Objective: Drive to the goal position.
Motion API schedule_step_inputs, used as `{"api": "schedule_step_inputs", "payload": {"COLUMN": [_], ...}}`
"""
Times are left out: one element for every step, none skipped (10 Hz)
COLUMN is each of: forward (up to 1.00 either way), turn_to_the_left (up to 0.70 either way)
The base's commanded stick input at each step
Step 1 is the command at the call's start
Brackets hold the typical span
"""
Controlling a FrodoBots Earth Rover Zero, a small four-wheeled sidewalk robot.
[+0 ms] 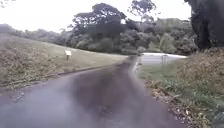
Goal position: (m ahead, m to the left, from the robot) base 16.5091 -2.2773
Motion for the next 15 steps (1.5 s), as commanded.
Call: {"api": "schedule_step_inputs", "payload": {"forward": [0.45, 0.45, 0.45, 0.45, 0.45, 0.45, 0.45, 0.45, 0.45, 0.45, 0.45, 0.45, 0.45, 0.45, 0.45], "turn_to_the_left": [-0.27, -0.27, -0.27, -0.27, -0.27, -0.27, -0.27, -0.27, -0.27, -0.27, -0.13, 0.01, 0.02, 0.02, 0.03]}}
